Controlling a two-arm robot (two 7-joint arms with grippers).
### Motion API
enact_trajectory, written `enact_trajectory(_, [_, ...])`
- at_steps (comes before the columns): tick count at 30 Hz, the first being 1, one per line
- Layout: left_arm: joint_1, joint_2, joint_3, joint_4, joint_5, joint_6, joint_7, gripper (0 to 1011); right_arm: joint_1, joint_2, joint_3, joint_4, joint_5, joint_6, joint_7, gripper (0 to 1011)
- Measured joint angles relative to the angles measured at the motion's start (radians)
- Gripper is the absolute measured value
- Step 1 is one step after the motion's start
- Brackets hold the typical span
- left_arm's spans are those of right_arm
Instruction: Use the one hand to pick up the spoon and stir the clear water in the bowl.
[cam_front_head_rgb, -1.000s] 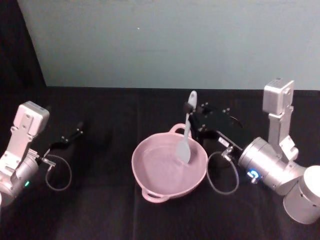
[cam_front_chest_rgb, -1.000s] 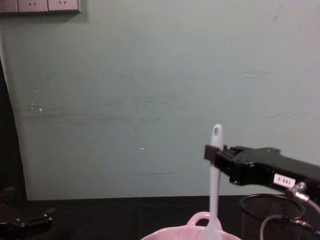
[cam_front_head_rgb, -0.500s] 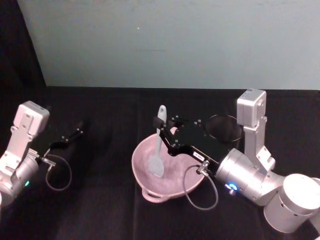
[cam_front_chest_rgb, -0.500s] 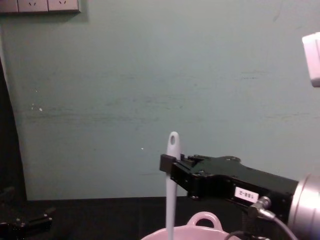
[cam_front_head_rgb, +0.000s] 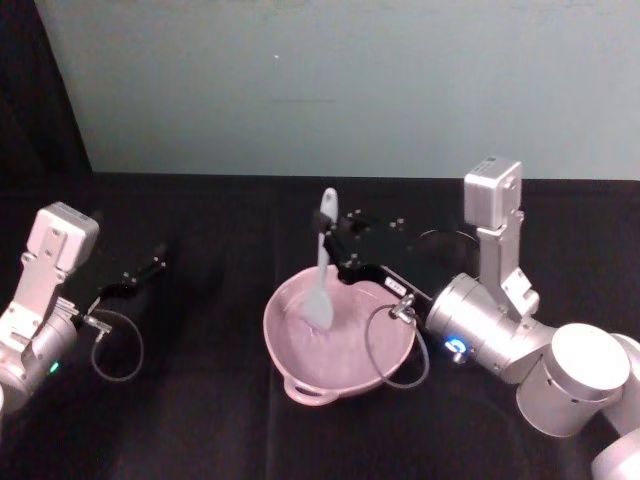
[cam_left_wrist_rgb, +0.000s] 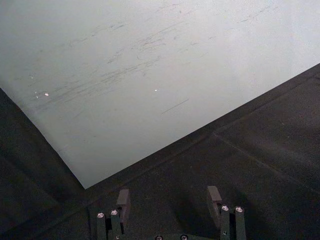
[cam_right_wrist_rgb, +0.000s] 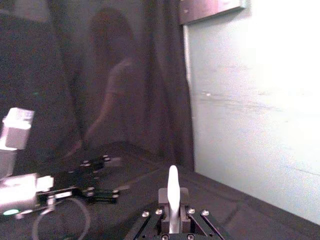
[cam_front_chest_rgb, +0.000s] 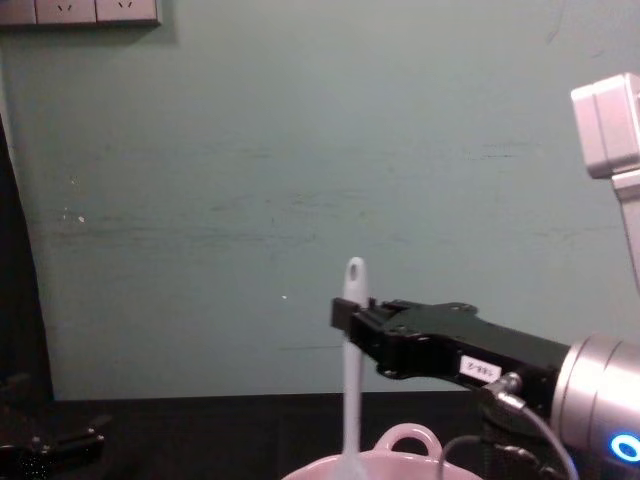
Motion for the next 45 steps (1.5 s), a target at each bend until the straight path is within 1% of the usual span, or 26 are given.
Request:
enact_trajectory(3, [0.000,0.000,0.000,0.000,0.000,0.000,0.000,1005,0.004,0.001,0.020,0.013,-0.002,-0.007,-0.016,118])
enact_trajectory(4, [0.000,0.000,0.000,0.000,0.000,0.000,0.000,1005,0.004,0.004,0.032,0.017,-0.002,-0.009,-0.024,119])
enact_trajectory(5, [0.000,0.000,0.000,0.000,0.000,0.000,0.000,1005,0.004,0.004,0.032,0.017,-0.002,-0.009,-0.024,119])
enact_trajectory(7, [0.000,0.000,0.000,0.000,0.000,0.000,0.000,1005,-0.005,0.011,0.056,0.017,-0.001,-0.014,-0.036,118])
enact_trajectory(8, [0.000,0.000,0.000,0.000,0.000,0.000,0.000,1005,-0.005,0.011,0.056,0.017,-0.001,-0.014,-0.036,118])
enact_trajectory(11, [0.000,0.000,0.000,0.000,0.000,0.000,0.000,1005,-0.020,0.023,0.080,0.003,0.001,-0.015,-0.045,119])
enact_trajectory(15, [0.000,0.000,0.000,0.000,0.000,0.000,0.000,1005,-0.039,0.035,0.095,-0.016,0.003,-0.012,-0.047,119])
enact_trajectory(20, [0.000,0.000,0.000,0.000,0.000,0.000,0.000,1005,-0.072,0.052,0.102,-0.055,0.000,-0.001,-0.047,119])
enact_trajectory(23, [0.000,0.000,0.000,0.000,0.000,0.000,0.000,1005,-0.083,0.056,0.100,-0.073,-0.001,0.003,-0.046,118])
enact_trajectory(26, [0.000,0.000,0.000,0.000,0.000,0.000,0.000,1005,-0.096,0.058,0.088,-0.096,-0.003,0.010,-0.037,119])
enact_trajectory(30, [0.000,0.000,0.000,0.000,0.000,0.000,0.000,1005,-0.107,0.053,0.063,-0.121,-0.003,0.013,-0.023,119])
enact_trajectory(31, [0.000,0.000,0.000,0.000,0.000,0.000,0.000,1005,-0.109,0.048,0.052,-0.127,-0.004,0.013,-0.018,119])
enact_trajectory(33, [0.000,0.000,0.000,0.000,0.000,0.000,0.000,1005,-0.109,0.043,0.044,-0.128,-0.004,0.013,-0.015,118])
enact_trajectory(34, [0.000,0.000,0.000,0.000,0.000,0.000,0.000,1005,-0.108,0.038,0.034,-0.129,-0.004,0.013,-0.011,118])
enact_trajectory(39, [0.000,0.000,0.000,0.000,0.000,0.000,0.000,1005,-0.092,0.018,0.016,-0.108,-0.002,0.010,-0.006,119])
enact_trajectory(45, [0.000,0.000,0.000,0.000,0.000,0.000,0.000,1005,-0.052,-0.011,0.008,-0.048,0.012,0.005,-0.001,118])
